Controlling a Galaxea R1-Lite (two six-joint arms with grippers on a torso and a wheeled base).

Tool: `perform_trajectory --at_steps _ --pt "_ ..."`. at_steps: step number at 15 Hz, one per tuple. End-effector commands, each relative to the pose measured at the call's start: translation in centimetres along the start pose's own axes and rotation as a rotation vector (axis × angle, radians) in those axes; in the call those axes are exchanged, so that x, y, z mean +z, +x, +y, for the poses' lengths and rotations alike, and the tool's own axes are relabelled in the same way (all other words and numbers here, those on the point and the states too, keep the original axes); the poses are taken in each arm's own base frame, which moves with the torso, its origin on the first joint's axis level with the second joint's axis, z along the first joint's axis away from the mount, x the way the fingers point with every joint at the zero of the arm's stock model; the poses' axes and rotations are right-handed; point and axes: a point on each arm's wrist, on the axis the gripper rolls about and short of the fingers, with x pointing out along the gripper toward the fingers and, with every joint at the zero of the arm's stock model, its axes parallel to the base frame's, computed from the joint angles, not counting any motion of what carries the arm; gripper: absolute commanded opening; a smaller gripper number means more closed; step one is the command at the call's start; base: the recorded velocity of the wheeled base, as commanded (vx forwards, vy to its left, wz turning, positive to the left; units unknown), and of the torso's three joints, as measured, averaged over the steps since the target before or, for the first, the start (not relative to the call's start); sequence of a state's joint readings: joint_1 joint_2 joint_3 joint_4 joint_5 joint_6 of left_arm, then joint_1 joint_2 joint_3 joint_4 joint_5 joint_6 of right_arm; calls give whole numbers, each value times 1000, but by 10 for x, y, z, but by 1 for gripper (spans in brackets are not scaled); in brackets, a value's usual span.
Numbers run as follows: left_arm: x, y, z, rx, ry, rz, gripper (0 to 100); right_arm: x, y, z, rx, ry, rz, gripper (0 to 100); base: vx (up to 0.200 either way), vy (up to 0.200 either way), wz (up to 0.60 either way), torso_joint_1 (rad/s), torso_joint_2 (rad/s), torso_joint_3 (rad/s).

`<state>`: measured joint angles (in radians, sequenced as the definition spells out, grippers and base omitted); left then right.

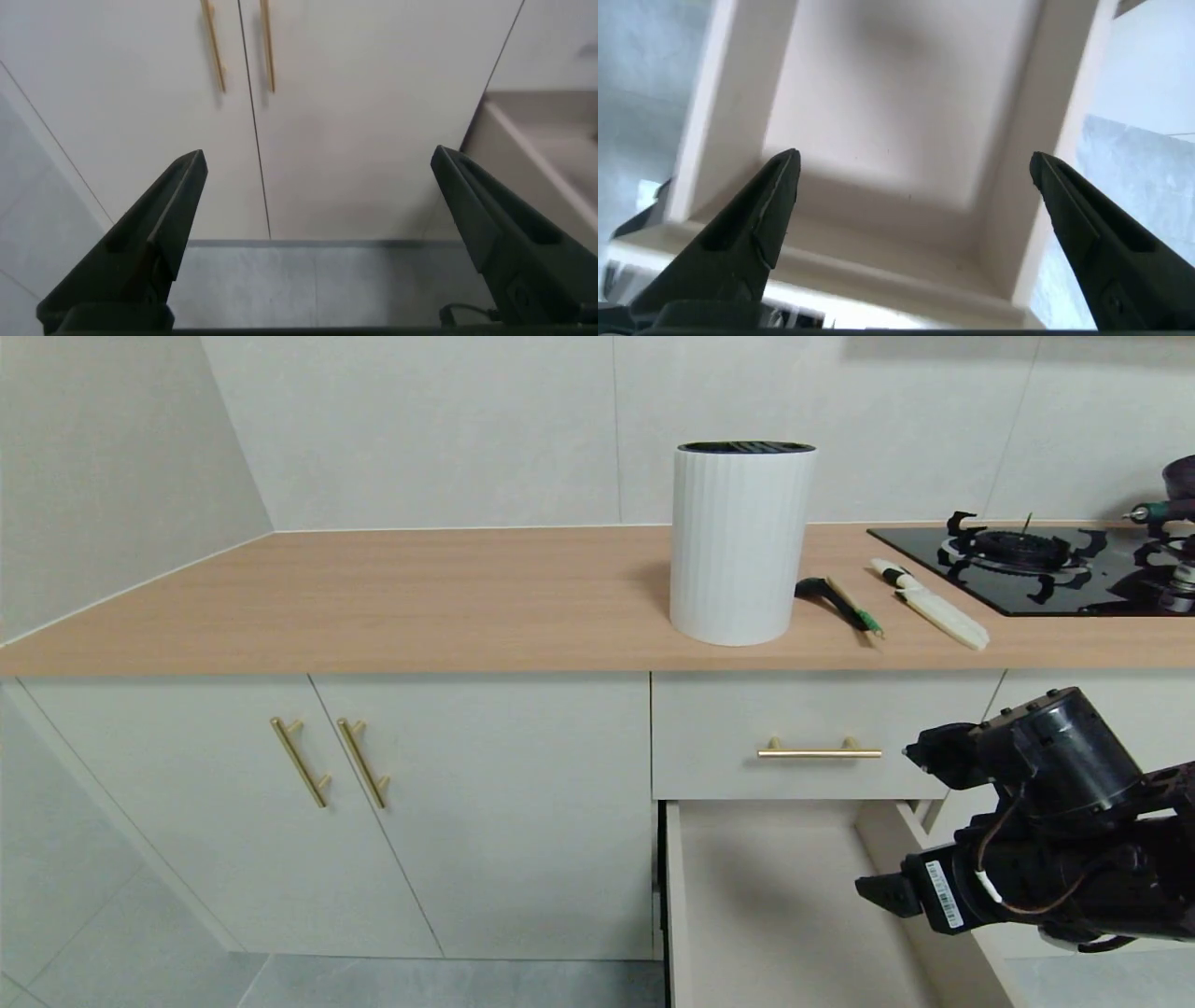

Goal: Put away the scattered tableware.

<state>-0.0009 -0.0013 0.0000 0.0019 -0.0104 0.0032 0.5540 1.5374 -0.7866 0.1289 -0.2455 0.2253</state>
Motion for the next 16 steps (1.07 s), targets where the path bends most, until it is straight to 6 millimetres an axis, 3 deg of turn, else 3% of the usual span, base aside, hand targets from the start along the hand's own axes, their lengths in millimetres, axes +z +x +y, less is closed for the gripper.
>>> perform_trajectory --at_steps 1,9,10,13,16 --pt "0 0 0 -1 0 2 100 0 1 0 0 -1 2 100 0 0 0 271 -486 -276" --pt "0 0 0 1 0 2 100 10 -1 0 -44 10 -100 100 0 0 0 182 -373 -210" --pt "0 0 0 -1 0 2 100 20 -4 0 -44 2 -162 100 0 0 0 27 -61 -32" --pt "0 0 0 1 0 2 100 81 -11 -16 -82 44 -331 100 0 0 0 0 0 0" --pt "0 0 0 1 0 2 100 128 2 -34 -145 101 -342 100 0 0 0 0 0 0"
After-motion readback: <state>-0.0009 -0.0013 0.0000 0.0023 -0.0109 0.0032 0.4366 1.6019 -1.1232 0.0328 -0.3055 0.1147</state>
